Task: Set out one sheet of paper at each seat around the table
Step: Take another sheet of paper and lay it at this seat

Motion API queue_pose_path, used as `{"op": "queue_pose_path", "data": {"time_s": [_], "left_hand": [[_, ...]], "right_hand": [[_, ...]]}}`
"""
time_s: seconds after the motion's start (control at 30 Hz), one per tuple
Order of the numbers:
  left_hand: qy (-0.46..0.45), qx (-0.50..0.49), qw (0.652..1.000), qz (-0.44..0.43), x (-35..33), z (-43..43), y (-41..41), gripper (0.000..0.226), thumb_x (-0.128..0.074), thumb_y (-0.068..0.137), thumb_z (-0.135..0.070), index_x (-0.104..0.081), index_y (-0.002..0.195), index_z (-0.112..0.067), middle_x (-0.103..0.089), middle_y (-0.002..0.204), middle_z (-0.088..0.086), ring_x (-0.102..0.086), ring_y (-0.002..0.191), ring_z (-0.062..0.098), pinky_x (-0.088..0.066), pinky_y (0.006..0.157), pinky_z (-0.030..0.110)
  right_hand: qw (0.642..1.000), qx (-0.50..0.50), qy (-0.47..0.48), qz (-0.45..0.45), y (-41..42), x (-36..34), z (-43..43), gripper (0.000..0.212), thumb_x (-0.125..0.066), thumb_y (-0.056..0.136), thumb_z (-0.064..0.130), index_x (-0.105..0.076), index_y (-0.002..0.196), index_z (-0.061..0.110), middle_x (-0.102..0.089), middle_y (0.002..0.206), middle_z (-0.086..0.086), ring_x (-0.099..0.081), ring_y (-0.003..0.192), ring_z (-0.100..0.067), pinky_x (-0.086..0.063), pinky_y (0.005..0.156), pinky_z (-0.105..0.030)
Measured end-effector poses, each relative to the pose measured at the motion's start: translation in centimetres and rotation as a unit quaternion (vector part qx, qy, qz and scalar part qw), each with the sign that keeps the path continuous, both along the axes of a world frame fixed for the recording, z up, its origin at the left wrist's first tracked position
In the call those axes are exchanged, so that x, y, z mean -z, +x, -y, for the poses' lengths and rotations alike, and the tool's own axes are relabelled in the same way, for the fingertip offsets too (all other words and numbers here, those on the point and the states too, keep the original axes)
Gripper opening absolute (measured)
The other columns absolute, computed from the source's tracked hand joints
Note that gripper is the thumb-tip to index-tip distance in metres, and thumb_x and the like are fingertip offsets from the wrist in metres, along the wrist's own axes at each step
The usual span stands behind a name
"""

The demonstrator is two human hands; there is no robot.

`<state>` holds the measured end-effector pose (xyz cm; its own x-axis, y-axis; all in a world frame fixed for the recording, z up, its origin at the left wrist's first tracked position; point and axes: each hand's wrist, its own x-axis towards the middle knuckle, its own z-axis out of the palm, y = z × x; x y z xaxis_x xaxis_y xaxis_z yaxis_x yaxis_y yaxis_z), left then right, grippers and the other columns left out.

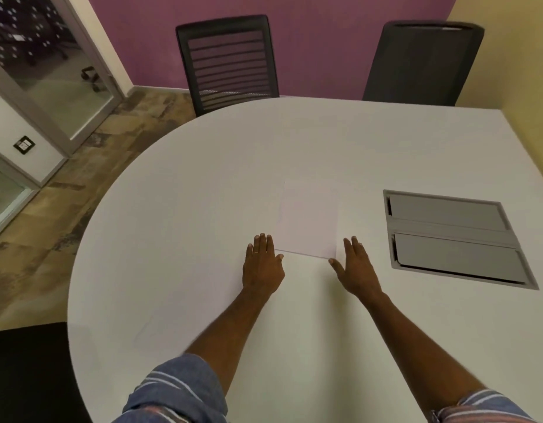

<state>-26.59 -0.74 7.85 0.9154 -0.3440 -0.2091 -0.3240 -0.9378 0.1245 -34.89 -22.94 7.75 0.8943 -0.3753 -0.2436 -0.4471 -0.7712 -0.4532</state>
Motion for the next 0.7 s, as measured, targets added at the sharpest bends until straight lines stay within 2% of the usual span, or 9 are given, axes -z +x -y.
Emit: {"op": "queue_pose_path", "data": {"time_s": [0.13, 0.3, 0.43, 0.57, 0.7], "left_hand": [[0.002, 0.007, 1.000, -0.010, 1.4, 1.1, 1.9, 0.062, -0.025, 0.108, -0.037, -0.011, 0.159, -0.005, -0.012, 0.167, 0.014, -0.009, 0.156, 0.025, -0.009, 0.127, 0.040], [0.003, 0.003, 0.999, -0.034, 4.4, 3.2, 4.0, 0.062, -0.028, 0.107, -0.038, -0.016, 0.158, -0.005, -0.018, 0.166, 0.014, -0.015, 0.155, 0.025, -0.014, 0.126, 0.040], [-0.008, -0.002, 0.999, -0.049, 6.1, 3.8, 4.8, 0.061, -0.028, 0.107, -0.038, -0.017, 0.158, -0.006, -0.018, 0.166, 0.014, -0.016, 0.154, 0.025, -0.016, 0.126, 0.038], [-0.009, 0.001, 0.997, -0.073, 8.0, 4.7, 5.9, 0.060, -0.027, 0.108, -0.038, -0.018, 0.158, -0.007, -0.016, 0.167, 0.013, -0.015, 0.155, 0.025, -0.016, 0.125, 0.038], [-0.005, 0.007, 0.996, -0.094, 9.5, 5.2, 6.3, 0.057, -0.027, 0.108, -0.041, -0.029, 0.156, -0.011, -0.017, 0.167, 0.011, -0.018, 0.154, 0.025, -0.021, 0.123, 0.038]], "right_hand": [[1.000, -0.005, 0.015, -0.017, 1.5, 1.5, 0.7, 0.074, -0.049, 0.102, 0.042, -0.015, 0.158, 0.008, -0.007, 0.168, -0.010, -0.010, 0.155, -0.026, -0.019, 0.124, -0.040], [0.996, -0.013, 0.075, -0.051, 3.9, 4.4, 1.2, 0.075, -0.049, 0.102, 0.041, -0.012, 0.159, 0.011, -0.006, 0.168, -0.008, -0.019, 0.153, -0.025, -0.025, 0.120, -0.040], [0.996, -0.044, 0.054, -0.063, 5.0, 5.6, 0.9, 0.074, -0.048, 0.102, 0.042, -0.012, 0.160, 0.013, -0.007, 0.168, -0.008, -0.022, 0.152, -0.030, -0.027, 0.121, -0.043], [0.996, -0.040, 0.046, -0.070, 6.3, 7.4, 1.2, 0.070, -0.051, 0.101, 0.038, -0.018, 0.158, 0.013, -0.011, 0.167, -0.011, -0.028, 0.148, -0.037, -0.031, 0.118, -0.047], [0.997, 0.003, 0.057, -0.060, 7.2, 8.6, 1.2, 0.065, -0.054, 0.101, 0.034, -0.026, 0.155, 0.011, -0.014, 0.166, -0.014, -0.036, 0.140, -0.042, -0.035, 0.113, -0.049]]}}
